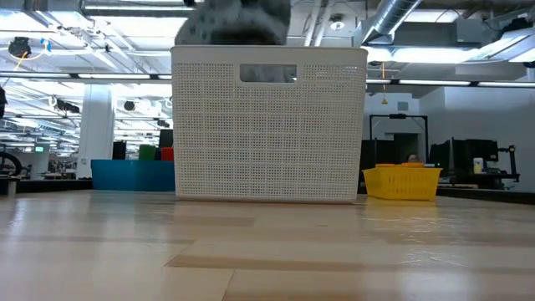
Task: Pick & place medical supplies in basket/bin
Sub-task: Put the gray patient gown into the white bin
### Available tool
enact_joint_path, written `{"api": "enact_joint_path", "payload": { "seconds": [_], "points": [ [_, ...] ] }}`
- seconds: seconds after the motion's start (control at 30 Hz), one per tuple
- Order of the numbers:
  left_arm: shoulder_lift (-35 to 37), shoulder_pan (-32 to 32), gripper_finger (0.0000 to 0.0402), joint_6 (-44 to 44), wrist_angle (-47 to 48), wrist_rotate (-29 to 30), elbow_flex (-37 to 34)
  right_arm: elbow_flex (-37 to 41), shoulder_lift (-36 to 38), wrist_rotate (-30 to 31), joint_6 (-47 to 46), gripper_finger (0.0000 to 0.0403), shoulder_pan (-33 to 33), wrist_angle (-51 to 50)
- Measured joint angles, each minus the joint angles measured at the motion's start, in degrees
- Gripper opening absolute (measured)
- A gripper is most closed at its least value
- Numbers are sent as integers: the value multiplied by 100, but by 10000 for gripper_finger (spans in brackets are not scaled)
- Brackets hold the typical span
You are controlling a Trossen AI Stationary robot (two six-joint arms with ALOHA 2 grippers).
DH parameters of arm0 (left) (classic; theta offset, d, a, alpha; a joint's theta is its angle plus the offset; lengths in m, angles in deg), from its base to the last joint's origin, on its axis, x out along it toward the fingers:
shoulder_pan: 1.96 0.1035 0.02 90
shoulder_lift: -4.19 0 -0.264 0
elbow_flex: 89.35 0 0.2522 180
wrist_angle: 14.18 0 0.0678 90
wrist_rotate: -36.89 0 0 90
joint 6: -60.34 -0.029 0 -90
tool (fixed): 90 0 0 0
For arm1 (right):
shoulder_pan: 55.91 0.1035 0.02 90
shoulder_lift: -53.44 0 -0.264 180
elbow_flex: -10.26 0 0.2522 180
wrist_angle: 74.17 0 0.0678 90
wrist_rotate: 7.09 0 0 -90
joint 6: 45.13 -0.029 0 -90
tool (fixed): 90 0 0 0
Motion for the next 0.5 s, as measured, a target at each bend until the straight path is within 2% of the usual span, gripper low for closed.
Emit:
{"api": "enact_joint_path", "payload": {
  "seconds": [0.13, 0.2, 0.33, 0.5],
  "points": [
    [235, -192, 3, -501, -949, 358, -175, 0, 0, -2, -56, 240, -28, -2],
    [231, -106, 3, -539, -1262, -4, -188, 0, 0, -2, -63, 240, -41, 0],
    [3, 72, 3, 33, -1199, -612, -191, 0, 0, -2, 4, 240, -78, -2],
    [-389, -39, 3, 290, -1231, -753, -27, 0, 0, -4, 23, 240, -123, -2]
  ]
}}
